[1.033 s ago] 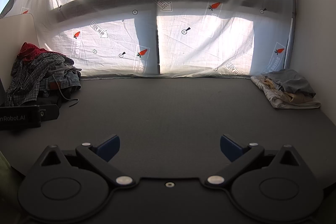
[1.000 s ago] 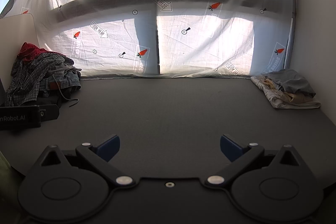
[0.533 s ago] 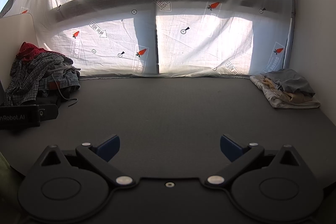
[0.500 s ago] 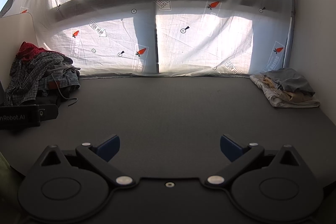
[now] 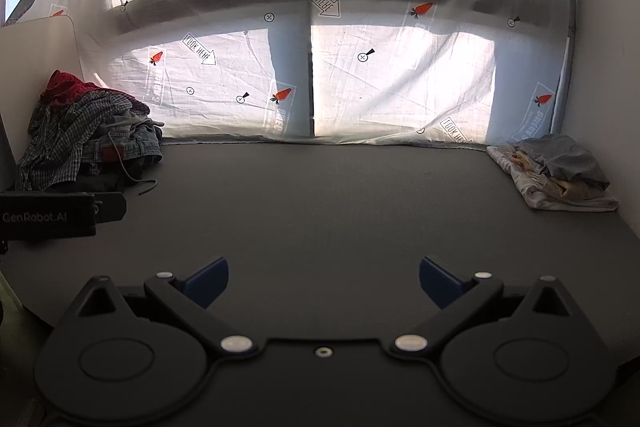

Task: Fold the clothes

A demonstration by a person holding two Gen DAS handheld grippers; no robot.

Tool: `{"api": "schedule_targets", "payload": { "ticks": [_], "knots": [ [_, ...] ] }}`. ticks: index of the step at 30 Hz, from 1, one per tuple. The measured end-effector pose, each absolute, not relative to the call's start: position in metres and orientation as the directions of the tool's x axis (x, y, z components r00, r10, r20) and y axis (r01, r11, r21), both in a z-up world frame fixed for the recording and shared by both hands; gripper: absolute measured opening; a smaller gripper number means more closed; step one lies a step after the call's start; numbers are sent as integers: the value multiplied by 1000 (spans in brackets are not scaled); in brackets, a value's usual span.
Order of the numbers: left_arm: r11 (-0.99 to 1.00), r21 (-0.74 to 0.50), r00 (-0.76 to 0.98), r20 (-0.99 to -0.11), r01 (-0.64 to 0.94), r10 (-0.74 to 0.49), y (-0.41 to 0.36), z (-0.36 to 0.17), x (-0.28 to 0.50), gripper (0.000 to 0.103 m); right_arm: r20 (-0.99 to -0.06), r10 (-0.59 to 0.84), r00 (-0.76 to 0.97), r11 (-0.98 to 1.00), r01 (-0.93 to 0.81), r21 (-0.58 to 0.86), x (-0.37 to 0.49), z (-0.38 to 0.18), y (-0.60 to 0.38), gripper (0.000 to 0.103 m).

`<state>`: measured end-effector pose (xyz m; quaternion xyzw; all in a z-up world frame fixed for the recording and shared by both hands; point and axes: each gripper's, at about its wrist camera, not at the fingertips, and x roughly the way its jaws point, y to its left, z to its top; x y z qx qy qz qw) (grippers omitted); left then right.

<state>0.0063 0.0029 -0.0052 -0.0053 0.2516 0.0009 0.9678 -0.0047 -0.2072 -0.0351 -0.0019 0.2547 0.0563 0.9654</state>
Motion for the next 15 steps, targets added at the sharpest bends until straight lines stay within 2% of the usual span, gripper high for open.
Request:
{"api": "schedule_targets", "payload": {
  "ticks": [15],
  "knots": [
    [1000, -13, 871, -491, -3, -4, 8, -6, 8, 103, -490, 100, 866, 995, -96, 34, -4, -37, -206, 103]
  ]
}}
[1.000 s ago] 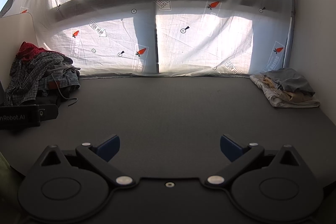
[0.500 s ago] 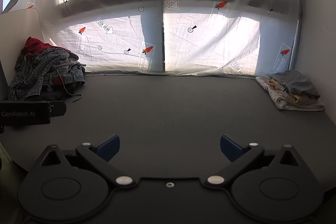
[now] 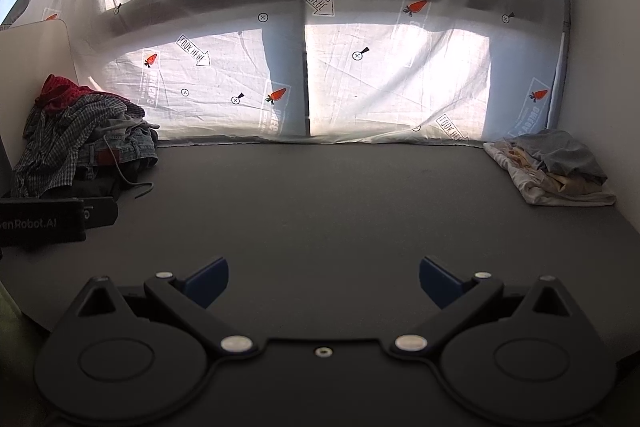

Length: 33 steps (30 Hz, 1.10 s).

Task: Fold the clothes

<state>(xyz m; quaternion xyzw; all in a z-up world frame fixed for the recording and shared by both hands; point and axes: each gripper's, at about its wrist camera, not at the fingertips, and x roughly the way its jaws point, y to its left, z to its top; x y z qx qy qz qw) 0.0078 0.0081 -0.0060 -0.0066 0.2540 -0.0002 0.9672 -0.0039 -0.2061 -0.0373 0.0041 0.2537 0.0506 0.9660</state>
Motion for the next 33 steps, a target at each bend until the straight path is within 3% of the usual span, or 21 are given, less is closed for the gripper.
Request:
{"api": "schedule_targets", "payload": {
  "ticks": [33],
  "knots": [
    [998, -40, 844, -534, 43, -58, -23, -19, 57, 103, -492, 11, 871, 1000, -3, 16, 30, -42, -233, 103]
  ]
}}
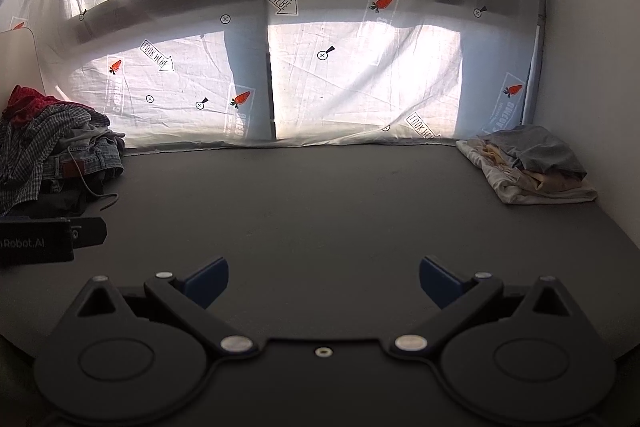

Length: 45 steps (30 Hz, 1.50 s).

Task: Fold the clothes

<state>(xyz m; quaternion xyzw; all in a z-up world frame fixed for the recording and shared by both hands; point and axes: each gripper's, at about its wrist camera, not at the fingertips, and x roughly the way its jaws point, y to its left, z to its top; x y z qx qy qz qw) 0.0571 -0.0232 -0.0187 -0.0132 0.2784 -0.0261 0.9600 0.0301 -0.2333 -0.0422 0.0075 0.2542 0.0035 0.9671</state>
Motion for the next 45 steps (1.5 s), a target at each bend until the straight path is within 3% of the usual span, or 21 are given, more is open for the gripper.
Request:
{"api": "schedule_targets", "payload": {
  "ticks": [5, 10, 14, 16, 28, 36, 38, 42, 45],
  "knots": [
    [1000, -20, 841, -541, 8, -18, -26, -13, 88, 103, -491, 9, 871, 999, 8, 31, 76, -48, -246, 103],
    [994, 8, 825, -556, -113, 99, -18, 6, 125, 103, -496, 57, 866, 998, -46, 35, 136, -41, -242, 103],
    [988, -6, 839, -528, -157, 130, -5, 13, 149, 103, -448, 83, 890, 997, -77, 30, 173, -34, -235, 103],
    [976, -6, 825, -535, -219, 182, 5, 11, 158, 103, -480, 107, 871, 994, -111, 20, 194, -44, -226, 103],
    [859, -131, 709, -633, -495, 312, 151, -7, 208, 103, -512, 255, 820, 962, -270, 46, 279, -54, -127, 101],
    [818, -161, 694, -632, -552, 344, 276, -12, 271, 103, -532, 380, 757, 922, -355, 154, 364, -42, -10, 76],
    [794, -212, 706, -621, -569, 340, 317, -15, 287, 103, -528, 419, 739, 905, -391, 171, 384, -38, 27, 69],
    [709, -346, 738, -570, -614, 361, 399, -23, 317, 103, -527, 500, 688, 859, -470, 202, 426, -29, 108, 44],
    [657, -448, 777, -513, -606, 366, 452, -28, 332, 101, -518, 562, 645, 815, -537, 217, 446, -27, 161, 32]
  ]
}}
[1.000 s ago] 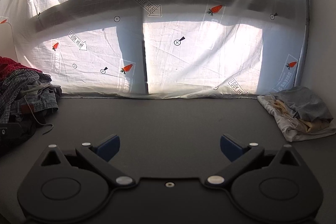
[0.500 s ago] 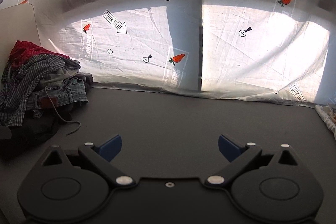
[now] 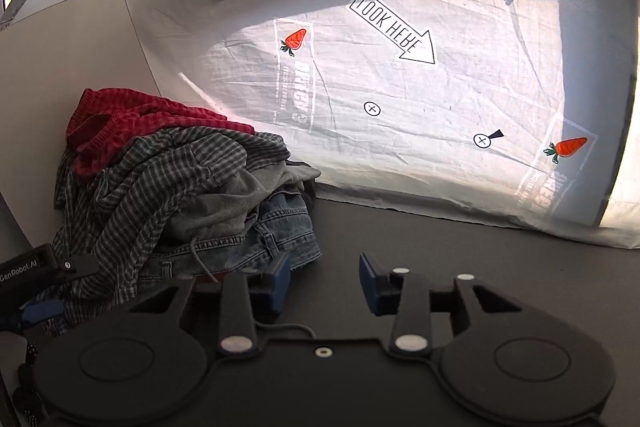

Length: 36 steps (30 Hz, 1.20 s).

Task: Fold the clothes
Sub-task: 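Reach both tools into the clothes pile and grasp the red checked garment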

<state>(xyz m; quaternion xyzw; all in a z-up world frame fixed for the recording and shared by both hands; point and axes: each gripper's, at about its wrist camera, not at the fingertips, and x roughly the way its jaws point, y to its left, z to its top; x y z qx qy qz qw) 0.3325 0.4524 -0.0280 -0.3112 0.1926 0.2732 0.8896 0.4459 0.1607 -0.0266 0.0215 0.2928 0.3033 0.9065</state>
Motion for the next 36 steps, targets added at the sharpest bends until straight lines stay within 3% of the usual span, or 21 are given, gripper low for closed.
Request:
{"api": "schedule_targets", "payload": {
  "ticks": [1, 2, 3, 5, 7, 13, 16, 21, 24, 28, 29, 31, 32, 33, 36],
  "knots": [
    [654, -459, 784, -495, -602, 374, 467, -30, 337, 93, -513, 584, 629, 798, -560, 221, 453, -26, 179, 28],
    [657, -450, 782, -491, -605, 384, 478, -31, 342, 74, -506, 601, 619, 784, -581, 220, 459, -24, 199, 22],
    [648, -433, 764, -506, -627, 401, 492, -34, 348, 67, -500, 617, 608, 770, -599, 220, 465, -23, 217, 11],
    [611, -428, 731, -537, -666, 421, 519, -43, 358, 47, -485, 644, 592, 743, -636, 209, 474, -18, 247, 2],
    [557, -485, 729, -557, -675, 398, 546, -56, 361, 41, -471, 677, 566, 707, -679, 198, 482, -13, 280, 2],
    [563, -517, 744, -594, -645, 308, 580, -77, 381, 45, -375, 794, 479, 590, -756, 284, 509, 9, 358, 3],
    [529, -582, 768, -593, -617, 242, 598, -86, 384, 46, -323, 839, 439, 535, -777, 333, 515, 19, 387, 9],
    [540, -600, 787, -576, -590, 220, 605, -91, 386, 48, -339, 853, 397, 507, -787, 352, 510, 15, 420, 21],
    [529, -611, 792, -566, -588, 227, 605, -91, 386, 48, -352, 852, 387, 501, -799, 334, 505, 12, 426, 39],
    [531, -592, 780, -572, -606, 254, 600, -88, 390, 49, -384, 816, 432, 536, -814, 224, 499, 10, 437, 41],
    [534, -584, 777, -570, -612, 267, 596, -88, 392, 49, -436, 769, 468, 575, -804, 151, 500, 9, 449, 39],
    [531, -576, 771, -569, -621, 284, 591, -87, 393, 49, -492, 706, 510, 626, -774, 97, 508, 6, 459, 26],
    [525, -579, 770, -571, -624, 286, 590, -86, 393, 49, -492, 706, 509, 631, -767, 113, 513, 5, 456, 4],
    [513, -585, 767, -576, -628, 282, 589, -84, 391, 49, -487, 706, 514, 638, -760, 123, 516, 5, 452, 0],
    [547, -547, 755, -589, -634, 287, 575, -71, 385, 52, -410, 670, 620, 692, -721, 41, 510, 14, 414, 0]
  ]
}}
